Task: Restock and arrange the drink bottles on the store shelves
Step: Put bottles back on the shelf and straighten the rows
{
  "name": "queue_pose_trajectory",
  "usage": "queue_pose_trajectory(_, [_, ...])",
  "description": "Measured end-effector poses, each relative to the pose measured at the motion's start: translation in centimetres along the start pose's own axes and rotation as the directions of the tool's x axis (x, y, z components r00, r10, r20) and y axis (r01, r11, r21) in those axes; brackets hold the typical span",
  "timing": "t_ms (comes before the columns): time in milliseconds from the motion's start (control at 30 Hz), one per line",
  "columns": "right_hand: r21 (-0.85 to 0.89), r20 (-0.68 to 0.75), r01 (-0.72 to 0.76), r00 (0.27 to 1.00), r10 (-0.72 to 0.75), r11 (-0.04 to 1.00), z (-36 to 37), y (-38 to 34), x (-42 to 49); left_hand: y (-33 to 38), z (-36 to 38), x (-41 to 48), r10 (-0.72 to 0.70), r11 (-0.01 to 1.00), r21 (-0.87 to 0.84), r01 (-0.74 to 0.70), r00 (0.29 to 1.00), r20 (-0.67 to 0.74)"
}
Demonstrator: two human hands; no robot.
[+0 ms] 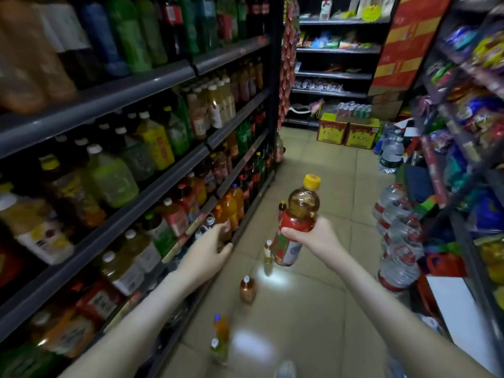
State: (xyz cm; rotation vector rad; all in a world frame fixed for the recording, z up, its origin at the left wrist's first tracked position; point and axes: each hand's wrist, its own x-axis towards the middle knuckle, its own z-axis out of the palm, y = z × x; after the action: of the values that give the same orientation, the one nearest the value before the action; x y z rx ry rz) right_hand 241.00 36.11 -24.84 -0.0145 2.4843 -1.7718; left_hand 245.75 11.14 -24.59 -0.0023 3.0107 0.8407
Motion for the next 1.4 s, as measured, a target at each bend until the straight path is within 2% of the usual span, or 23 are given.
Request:
queue_pose_trajectory(200, [-0.044,-0.056,-0.011,0.998,0.009,0.999,-7.6,-0.8,15.8,3.9,0.2,17.6,-0.017,0.999,0.051,0.017,1.0,-0.003])
queue_pose_trajectory(333, [-0.03,-0.074,-0.012,0.997,0.009,0.999,-11.9,-1.5,26.1,8.3,1.3,28.0,0.004,1.0,0.013,-0.005,1.0,0.018])
queue_pose_trajectory(500, [-0.002,0.018,0.031,0.999,-0.031,1.0,-15.5,-2.1,39.9,12.7,3.4,41.8,-0.002,1.0,0.006,0.003,0.999,-0.051])
queue_pose_trajectory(700, [-0.035,0.17,0.114,0.98,-0.107,0.993,-18.0,-3.3,57.2,16.0,3.6,55.8,-0.092,0.996,-0.002,0.094,0.971,-0.221])
queue_pose_trajectory(800, [-0.043,0.219,0.21,0.956,-0.196,0.977,-17.0,-6.2,64.9,15.5,1.5,60.6,-0.154,0.987,-0.017,0.159,0.916,-0.37])
queue_pose_trajectory(900, [0.012,0.265,0.29,0.922,-0.283,0.957,-14.5,-9.4,71.5,14.1,-1.2,64.1,-0.207,0.973,-0.028,0.227,0.824,-0.527])
queue_pose_trajectory(1033, [0.108,0.29,0.385,0.87,-0.399,0.917,-11.2,-13.5,78.6,12.4,-5.1,69.5,-0.125,0.963,0.073,0.259,0.671,-0.731])
queue_pose_trajectory(1133, [0.154,0.277,0.437,0.842,-0.463,0.886,-9.9,-16.0,83.4,11.3,-7.7,74.5,-0.112,0.948,0.097,0.302,0.605,-0.788])
queue_pose_trajectory(1233, [0.187,0.295,0.472,0.81,-0.507,0.862,-9.0,-17.2,88.0,10.1,-8.7,78.4,-0.109,0.924,0.138,0.357,0.591,-0.799])
queue_pose_trajectory(1400, [0.189,0.379,0.425,0.8,-0.465,0.885,-6.7,-15.7,95.1,7.2,-6.1,82.9,-0.182,0.847,0.218,0.486,0.648,-0.74])
